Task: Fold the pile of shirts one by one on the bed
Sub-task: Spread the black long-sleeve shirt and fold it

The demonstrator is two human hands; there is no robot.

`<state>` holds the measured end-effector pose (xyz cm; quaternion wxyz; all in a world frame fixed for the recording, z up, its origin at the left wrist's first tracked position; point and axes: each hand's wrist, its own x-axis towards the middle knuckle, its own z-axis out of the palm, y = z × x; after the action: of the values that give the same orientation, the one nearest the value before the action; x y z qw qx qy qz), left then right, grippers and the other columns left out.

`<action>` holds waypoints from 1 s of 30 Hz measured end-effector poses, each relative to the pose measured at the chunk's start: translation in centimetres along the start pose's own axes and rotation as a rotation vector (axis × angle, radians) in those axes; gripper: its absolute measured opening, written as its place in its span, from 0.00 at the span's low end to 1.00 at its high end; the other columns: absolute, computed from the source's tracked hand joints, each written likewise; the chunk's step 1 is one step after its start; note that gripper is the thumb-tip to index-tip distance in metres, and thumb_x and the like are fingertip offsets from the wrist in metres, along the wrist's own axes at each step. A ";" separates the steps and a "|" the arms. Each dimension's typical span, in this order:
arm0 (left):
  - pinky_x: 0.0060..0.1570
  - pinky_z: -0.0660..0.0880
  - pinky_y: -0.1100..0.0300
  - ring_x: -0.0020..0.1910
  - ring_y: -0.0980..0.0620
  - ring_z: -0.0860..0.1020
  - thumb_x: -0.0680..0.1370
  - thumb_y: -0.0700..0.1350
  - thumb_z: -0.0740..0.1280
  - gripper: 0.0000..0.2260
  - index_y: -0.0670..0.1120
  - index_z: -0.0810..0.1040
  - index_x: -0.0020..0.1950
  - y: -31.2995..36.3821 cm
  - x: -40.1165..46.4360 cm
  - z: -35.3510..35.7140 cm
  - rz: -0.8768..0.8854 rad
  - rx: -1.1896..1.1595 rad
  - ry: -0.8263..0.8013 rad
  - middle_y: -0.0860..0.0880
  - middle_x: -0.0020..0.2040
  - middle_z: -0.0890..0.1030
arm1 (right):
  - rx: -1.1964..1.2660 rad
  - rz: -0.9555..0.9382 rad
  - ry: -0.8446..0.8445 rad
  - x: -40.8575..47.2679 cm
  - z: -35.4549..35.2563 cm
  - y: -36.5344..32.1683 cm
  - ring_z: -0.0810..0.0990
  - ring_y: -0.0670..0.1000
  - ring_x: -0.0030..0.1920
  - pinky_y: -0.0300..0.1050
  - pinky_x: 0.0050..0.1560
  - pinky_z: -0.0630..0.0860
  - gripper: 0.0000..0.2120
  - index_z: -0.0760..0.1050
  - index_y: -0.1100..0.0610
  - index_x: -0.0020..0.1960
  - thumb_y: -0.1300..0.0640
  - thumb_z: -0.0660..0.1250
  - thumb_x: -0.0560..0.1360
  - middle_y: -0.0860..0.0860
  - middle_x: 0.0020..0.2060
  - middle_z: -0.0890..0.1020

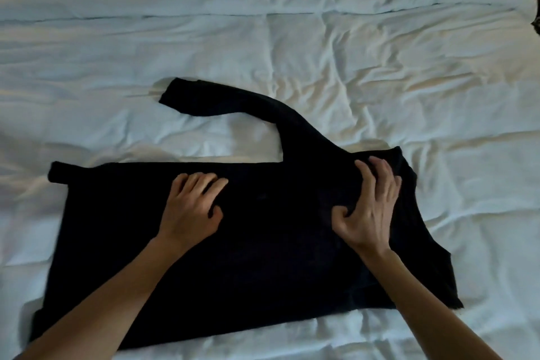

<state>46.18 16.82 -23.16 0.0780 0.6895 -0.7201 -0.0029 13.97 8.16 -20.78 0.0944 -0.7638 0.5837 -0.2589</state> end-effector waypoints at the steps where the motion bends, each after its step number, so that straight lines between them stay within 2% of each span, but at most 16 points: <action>1: 0.64 0.68 0.39 0.61 0.41 0.76 0.66 0.45 0.69 0.26 0.45 0.79 0.65 -1.3 0.0 -0.5 -0.036 0.038 -0.064 0.44 0.61 0.79 | 0.048 -0.092 -0.059 -0.1 0.7 -2.4 0.61 0.61 0.76 0.63 0.76 0.50 0.37 0.70 0.61 0.70 0.60 0.65 0.60 0.58 0.70 0.68; 4: 0.68 0.63 0.36 0.68 0.39 0.71 0.65 0.44 0.75 0.36 0.46 0.72 0.73 -5.4 -0.6 -1.8 -0.214 0.177 -0.294 0.41 0.69 0.74 | 0.045 -0.423 -0.389 -0.3 4.5 -7.8 0.60 0.56 0.77 0.65 0.76 0.53 0.34 0.70 0.58 0.71 0.62 0.66 0.65 0.54 0.73 0.68; 6: 0.73 0.57 0.38 0.74 0.40 0.65 0.71 0.44 0.73 0.37 0.49 0.64 0.78 -7.7 -1.5 -2.3 -0.325 0.229 -0.355 0.42 0.74 0.68 | -0.061 -0.523 -0.508 -0.1 7.2 -9.4 0.67 0.57 0.73 0.64 0.75 0.58 0.34 0.71 0.57 0.71 0.63 0.70 0.65 0.54 0.69 0.72; 7: 0.74 0.57 0.40 0.75 0.40 0.63 0.74 0.43 0.71 0.35 0.49 0.62 0.79 -8.9 -2.0 -2.5 -0.348 0.243 -0.346 0.42 0.75 0.66 | -0.098 -0.518 -0.532 0.2 8.2 -9.7 0.73 0.59 0.68 0.64 0.71 0.65 0.33 0.73 0.58 0.69 0.64 0.72 0.64 0.55 0.64 0.76; 9: 0.75 0.58 0.43 0.75 0.40 0.64 0.78 0.41 0.67 0.29 0.46 0.63 0.78 -10.9 -2.7 -3.1 -0.357 0.244 -0.308 0.41 0.75 0.67 | -0.115 -0.491 -0.492 1.3 9.1 -9.4 0.81 0.61 0.52 0.61 0.57 0.78 0.28 0.79 0.58 0.61 0.68 0.75 0.62 0.55 0.51 0.80; 11: 0.73 0.62 0.42 0.73 0.39 0.68 0.78 0.39 0.68 0.25 0.43 0.69 0.75 -12.3 -3.4 -3.9 -0.325 0.257 -0.204 0.41 0.73 0.71 | -0.074 -0.508 -0.377 2.3 8.8 -8.9 0.80 0.60 0.44 0.55 0.42 0.81 0.21 0.82 0.58 0.55 0.71 0.75 0.63 0.54 0.45 0.80; 14: 0.72 0.64 0.40 0.72 0.37 0.69 0.78 0.36 0.66 0.22 0.40 0.72 0.72 -12.2 -5.3 -5.3 -0.244 0.202 0.013 0.39 0.72 0.72 | -0.019 -0.504 -0.218 2.7 7.1 -8.7 0.79 0.58 0.44 0.51 0.38 0.78 0.17 0.83 0.58 0.53 0.70 0.72 0.67 0.54 0.45 0.79; 16: 0.72 0.64 0.38 0.74 0.37 0.67 0.76 0.35 0.68 0.25 0.41 0.71 0.74 -11.4 -7.8 -5.3 -0.188 0.195 0.056 0.39 0.74 0.70 | -0.012 -0.513 -0.192 1.9 6.6 -8.3 0.78 0.59 0.44 0.51 0.39 0.77 0.17 0.83 0.58 0.54 0.70 0.72 0.67 0.54 0.46 0.79; 18: 0.71 0.64 0.36 0.76 0.39 0.63 0.69 0.28 0.71 0.40 0.45 0.64 0.78 -10.5 -9.9 -4.4 -0.250 0.185 -0.161 0.40 0.77 0.65 | -0.015 -0.550 -0.282 0.4 6.8 -7.9 0.79 0.59 0.45 0.54 0.41 0.79 0.21 0.82 0.58 0.56 0.69 0.74 0.64 0.55 0.48 0.80; 19: 0.72 0.62 0.35 0.79 0.41 0.57 0.67 0.27 0.71 0.47 0.49 0.55 0.81 -10.2 -10.6 -3.8 -0.303 0.170 -0.314 0.41 0.80 0.58 | -0.011 -0.569 -0.346 -0.3 6.8 -7.8 0.79 0.59 0.48 0.56 0.46 0.80 0.22 0.81 0.58 0.58 0.67 0.74 0.65 0.55 0.51 0.80; 21: 0.75 0.51 0.34 0.80 0.46 0.42 0.71 0.31 0.68 0.51 0.53 0.37 0.80 -9.9 -10.4 -3.2 -0.407 0.114 -0.549 0.44 0.82 0.42 | 0.031 -0.568 -0.373 -1.0 6.2 -7.6 0.78 0.58 0.57 0.56 0.58 0.78 0.22 0.80 0.58 0.62 0.61 0.70 0.68 0.54 0.57 0.79; 22: 0.76 0.46 0.35 0.80 0.47 0.37 0.74 0.35 0.68 0.49 0.54 0.33 0.79 -9.5 -9.4 -3.5 -0.456 0.100 -0.639 0.46 0.81 0.38 | 0.069 -0.548 -0.326 -0.7 5.7 -7.4 0.77 0.57 0.60 0.55 0.62 0.75 0.21 0.79 0.58 0.63 0.60 0.69 0.70 0.55 0.59 0.79; 24: 0.75 0.42 0.36 0.79 0.45 0.36 0.76 0.46 0.67 0.45 0.52 0.37 0.81 -8.1 -6.6 -4.7 -0.527 0.124 -0.706 0.45 0.81 0.39 | 0.124 -0.464 -0.174 0.9 4.6 -6.8 0.76 0.58 0.61 0.55 0.64 0.73 0.20 0.79 0.60 0.63 0.61 0.68 0.71 0.56 0.61 0.78; 26: 0.74 0.43 0.36 0.80 0.43 0.40 0.76 0.50 0.66 0.41 0.49 0.44 0.81 -5.9 -2.8 -6.2 -0.548 0.124 -0.650 0.45 0.81 0.45 | 0.093 -0.350 -0.065 3.3 4.2 -5.7 0.74 0.59 0.62 0.56 0.65 0.72 0.21 0.77 0.60 0.65 0.62 0.68 0.72 0.57 0.63 0.75; 28: 0.75 0.50 0.39 0.80 0.43 0.50 0.77 0.48 0.66 0.35 0.47 0.54 0.80 -3.0 1.7 -7.1 -0.455 0.060 -0.459 0.44 0.80 0.55 | -0.030 -0.208 -0.085 6.1 4.1 -4.6 0.70 0.60 0.66 0.58 0.67 0.69 0.26 0.72 0.59 0.69 0.57 0.70 0.72 0.58 0.67 0.71; 30: 0.72 0.62 0.46 0.75 0.45 0.64 0.77 0.43 0.65 0.27 0.45 0.66 0.76 0.1 6.2 -7.0 -0.394 -0.193 -0.241 0.45 0.76 0.66 | -0.134 -0.031 -0.232 8.3 4.4 -3.3 0.68 0.59 0.67 0.58 0.68 0.67 0.31 0.67 0.57 0.72 0.51 0.71 0.72 0.57 0.68 0.70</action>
<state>46.67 11.37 -15.60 0.0550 0.8007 -0.5721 -0.1691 20.55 0.68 -20.70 0.1060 -0.8021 0.5730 -0.1310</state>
